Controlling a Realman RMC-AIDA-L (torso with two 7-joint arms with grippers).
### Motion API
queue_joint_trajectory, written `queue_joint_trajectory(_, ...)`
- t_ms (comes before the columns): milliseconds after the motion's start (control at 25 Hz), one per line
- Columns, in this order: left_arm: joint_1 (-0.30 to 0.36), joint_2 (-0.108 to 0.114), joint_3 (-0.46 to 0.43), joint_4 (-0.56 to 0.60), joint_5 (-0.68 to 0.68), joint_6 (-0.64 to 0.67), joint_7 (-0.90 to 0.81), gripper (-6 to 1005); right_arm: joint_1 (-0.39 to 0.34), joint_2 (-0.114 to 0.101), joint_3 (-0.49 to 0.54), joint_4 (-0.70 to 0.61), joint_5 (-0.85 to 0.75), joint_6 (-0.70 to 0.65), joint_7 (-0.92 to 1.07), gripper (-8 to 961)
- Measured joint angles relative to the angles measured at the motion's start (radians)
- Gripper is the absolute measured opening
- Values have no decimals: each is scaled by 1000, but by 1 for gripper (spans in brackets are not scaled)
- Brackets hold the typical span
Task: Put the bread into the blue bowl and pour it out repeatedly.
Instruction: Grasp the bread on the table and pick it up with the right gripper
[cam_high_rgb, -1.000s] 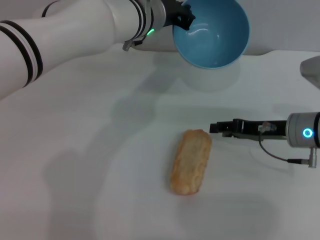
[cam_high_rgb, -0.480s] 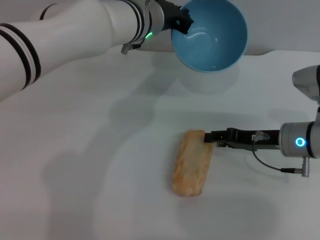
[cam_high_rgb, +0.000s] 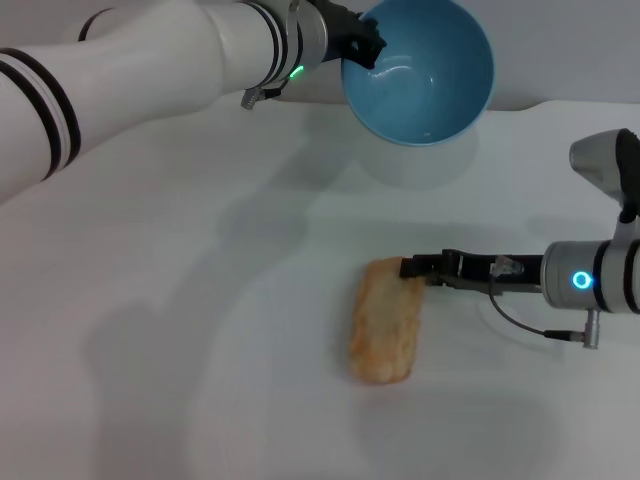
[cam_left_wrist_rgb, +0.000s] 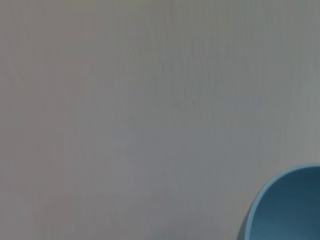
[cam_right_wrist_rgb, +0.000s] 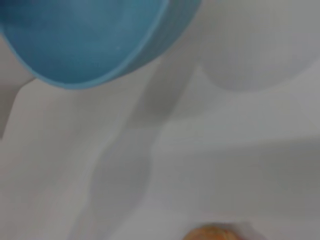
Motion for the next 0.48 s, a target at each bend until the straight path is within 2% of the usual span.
queue_joint_trajectory(320,2,0,0,0,0,0,1,0,1,0,-2,37,144,1,-189,510)
queue_joint_trajectory(480,3,0,0,0,0,-2,-2,0,4,-3,-4,42,139,-7,-190,360)
